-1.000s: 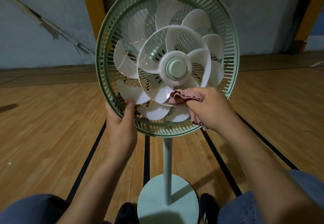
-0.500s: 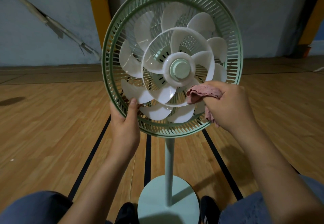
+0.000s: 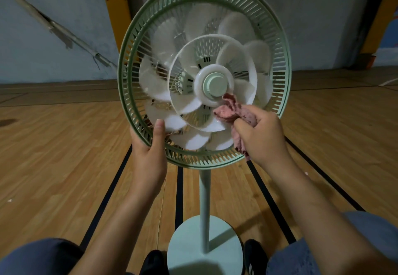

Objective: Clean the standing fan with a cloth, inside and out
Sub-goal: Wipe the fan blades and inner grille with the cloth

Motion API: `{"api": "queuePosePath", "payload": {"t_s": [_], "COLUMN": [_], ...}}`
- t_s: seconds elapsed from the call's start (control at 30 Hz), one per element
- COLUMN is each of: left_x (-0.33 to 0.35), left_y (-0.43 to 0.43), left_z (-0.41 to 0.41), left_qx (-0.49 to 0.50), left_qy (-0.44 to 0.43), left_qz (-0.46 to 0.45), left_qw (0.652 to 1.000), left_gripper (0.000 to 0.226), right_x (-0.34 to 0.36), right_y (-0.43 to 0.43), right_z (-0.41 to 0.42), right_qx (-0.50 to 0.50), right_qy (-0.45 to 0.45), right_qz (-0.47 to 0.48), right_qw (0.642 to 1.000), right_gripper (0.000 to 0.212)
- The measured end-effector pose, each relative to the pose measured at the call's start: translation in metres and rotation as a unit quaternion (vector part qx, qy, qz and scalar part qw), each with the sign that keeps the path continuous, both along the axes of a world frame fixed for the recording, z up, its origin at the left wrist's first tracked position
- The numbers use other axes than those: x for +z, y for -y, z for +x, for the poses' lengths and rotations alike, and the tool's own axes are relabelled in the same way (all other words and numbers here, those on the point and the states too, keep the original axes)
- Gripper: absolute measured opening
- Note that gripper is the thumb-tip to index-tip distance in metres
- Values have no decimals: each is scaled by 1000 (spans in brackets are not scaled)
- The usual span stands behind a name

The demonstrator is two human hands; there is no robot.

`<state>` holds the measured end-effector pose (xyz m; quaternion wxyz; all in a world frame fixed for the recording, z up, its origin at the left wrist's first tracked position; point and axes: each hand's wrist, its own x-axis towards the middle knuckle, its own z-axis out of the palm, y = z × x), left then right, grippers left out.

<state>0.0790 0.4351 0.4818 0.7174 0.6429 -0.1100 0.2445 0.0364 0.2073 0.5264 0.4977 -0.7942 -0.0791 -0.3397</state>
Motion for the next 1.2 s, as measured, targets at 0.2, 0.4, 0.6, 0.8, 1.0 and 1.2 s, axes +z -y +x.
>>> {"api": "queuePosePath", "payload": {"t_s": [0.2, 0.4, 0.6, 0.8, 1.0, 1.2], "left_x": [-1, -7, -7, -6, -2, 6], "left_y": [-1, -5, -3, 0, -9, -2], "left_z": [0, 6, 7, 6, 5, -4], "left_qx": [-22, -7, 14, 23, -54, -18], "left_qy": [-10, -18, -20, -19, -16, 6], "left_qz": [17, 9, 10, 14, 45, 18], "left_qw": [1000, 1000, 1000, 999, 997, 1000], "left_gripper": [67, 60, 55, 60, 87, 73], "right_x": [-19, -20, -16, -4, -6, -10], "right_y": [-29, -32, -26, -6, 1, 1], "right_z": [1, 0, 0, -2, 1, 5], "right_qx": [19, 27, 60, 20, 10, -4], "right_qy": [-34, -31, -68, -67, -43, -38], "right_qz": [-51, -64, -80, -172, -165, -182], "right_qw": [998, 997, 993, 983, 985, 983], "right_gripper": [27, 29, 26, 18, 19, 15]}}
